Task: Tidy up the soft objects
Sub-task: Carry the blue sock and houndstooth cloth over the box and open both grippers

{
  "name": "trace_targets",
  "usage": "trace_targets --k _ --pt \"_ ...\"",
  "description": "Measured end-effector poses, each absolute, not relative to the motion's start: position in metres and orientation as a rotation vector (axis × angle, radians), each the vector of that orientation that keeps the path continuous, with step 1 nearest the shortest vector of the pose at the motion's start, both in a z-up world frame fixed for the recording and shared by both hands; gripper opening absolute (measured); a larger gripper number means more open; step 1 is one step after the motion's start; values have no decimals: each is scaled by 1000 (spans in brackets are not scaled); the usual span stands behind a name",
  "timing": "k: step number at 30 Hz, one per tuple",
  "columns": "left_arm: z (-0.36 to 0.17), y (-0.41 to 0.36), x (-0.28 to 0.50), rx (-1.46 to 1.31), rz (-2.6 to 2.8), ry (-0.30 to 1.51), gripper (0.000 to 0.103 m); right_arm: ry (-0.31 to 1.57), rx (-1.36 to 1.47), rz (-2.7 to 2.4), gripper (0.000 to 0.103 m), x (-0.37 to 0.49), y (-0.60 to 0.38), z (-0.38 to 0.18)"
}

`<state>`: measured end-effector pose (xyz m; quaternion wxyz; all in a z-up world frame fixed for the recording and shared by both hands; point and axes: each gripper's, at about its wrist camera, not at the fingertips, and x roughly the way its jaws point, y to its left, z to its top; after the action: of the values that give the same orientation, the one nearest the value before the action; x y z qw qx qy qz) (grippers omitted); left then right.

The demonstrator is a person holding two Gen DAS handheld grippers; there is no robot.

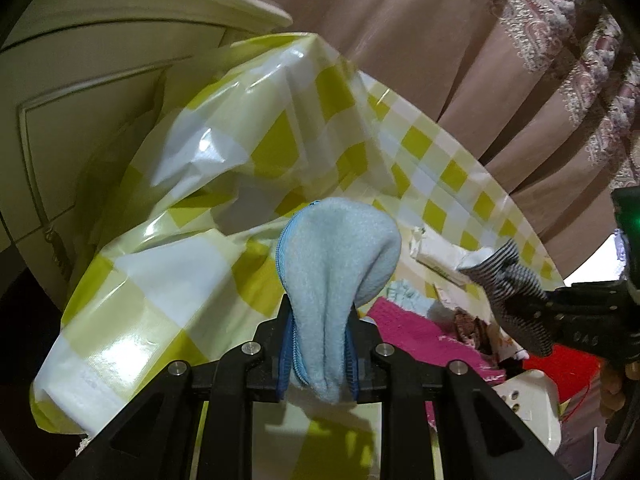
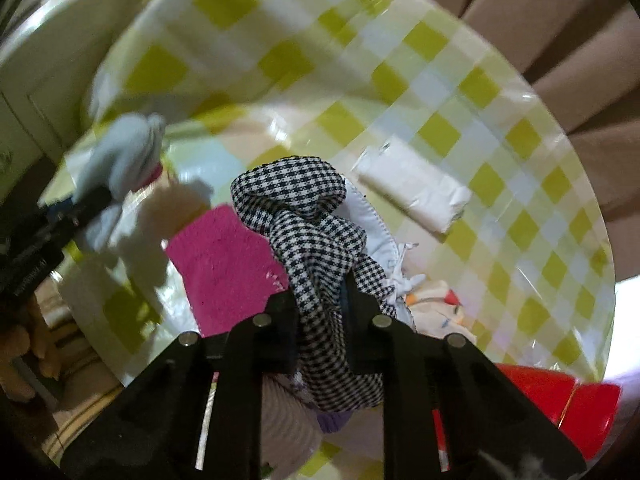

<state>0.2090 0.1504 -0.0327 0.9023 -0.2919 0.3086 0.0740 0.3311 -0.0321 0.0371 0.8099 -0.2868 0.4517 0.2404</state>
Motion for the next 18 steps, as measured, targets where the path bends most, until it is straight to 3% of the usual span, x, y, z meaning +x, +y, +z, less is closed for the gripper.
trace_targets --k 9,18 --pt "1 126 190 -535 93 524 22 806 -427 465 19 290 -94 88" --pt "35 74 161 -464 -6 461 22 738 -285 410 19 227 -169 88"
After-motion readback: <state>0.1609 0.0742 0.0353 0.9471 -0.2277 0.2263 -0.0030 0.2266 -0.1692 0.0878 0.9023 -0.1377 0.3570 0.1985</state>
